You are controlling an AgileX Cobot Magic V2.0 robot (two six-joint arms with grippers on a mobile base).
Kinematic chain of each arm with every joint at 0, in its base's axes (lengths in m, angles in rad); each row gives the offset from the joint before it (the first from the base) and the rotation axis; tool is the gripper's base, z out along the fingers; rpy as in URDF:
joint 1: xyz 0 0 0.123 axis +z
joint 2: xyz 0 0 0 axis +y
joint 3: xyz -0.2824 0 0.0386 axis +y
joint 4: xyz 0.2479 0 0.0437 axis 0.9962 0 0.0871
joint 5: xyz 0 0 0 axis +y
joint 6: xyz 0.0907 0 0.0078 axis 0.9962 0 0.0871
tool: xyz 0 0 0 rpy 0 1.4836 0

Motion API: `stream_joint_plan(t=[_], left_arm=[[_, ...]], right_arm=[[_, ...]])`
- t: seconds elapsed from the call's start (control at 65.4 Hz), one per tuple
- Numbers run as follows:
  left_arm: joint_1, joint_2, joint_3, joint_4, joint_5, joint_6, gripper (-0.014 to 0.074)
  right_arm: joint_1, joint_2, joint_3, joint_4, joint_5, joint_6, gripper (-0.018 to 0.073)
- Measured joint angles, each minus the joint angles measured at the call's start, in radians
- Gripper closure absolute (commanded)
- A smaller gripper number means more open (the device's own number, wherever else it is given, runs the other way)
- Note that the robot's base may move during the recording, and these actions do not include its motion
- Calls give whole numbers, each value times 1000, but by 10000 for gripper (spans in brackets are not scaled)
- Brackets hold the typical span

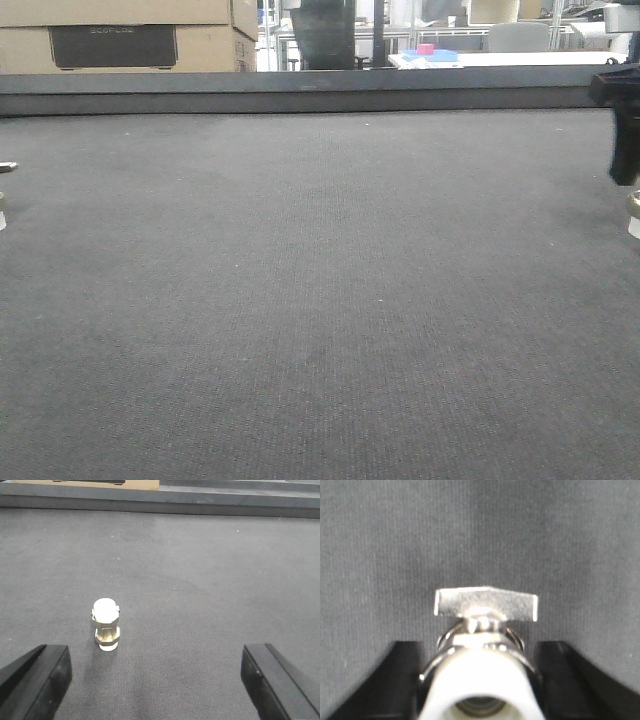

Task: Place valve from conveyor to right shelf box
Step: 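Close the right gripper around the white cap of its valve, then close the left gripper around the white cap of the other valve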

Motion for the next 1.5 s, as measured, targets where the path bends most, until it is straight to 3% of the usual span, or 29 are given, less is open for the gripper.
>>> stream_joint_plan(t=[0.076, 0.367, 0.566, 0.749, 0.948, 1.208, 1.499], left_arm=[[0, 0, 0, 0, 1, 0, 6], [0, 110, -122, 31, 94, 0, 6], [0, 318, -298, 54, 216, 0, 6], [0, 561, -494, 135, 353, 0, 6], [35, 824, -719, 164, 513, 77, 6], [81, 1103, -903, 174, 518, 146, 6], [87, 1316, -944, 174, 490, 155, 6]], right_arm=[[0, 0, -1, 0, 9, 0, 726], [4, -84, 10, -9, 22, 0, 713], [56, -289, 95, -17, -55, 0, 713], [126, -445, 234, 0, -96, 0, 713], [186, -567, 353, 38, -110, 0, 713], [201, -722, 419, 80, -106, 0, 713], [201, -829, 421, 83, -76, 0, 713]])
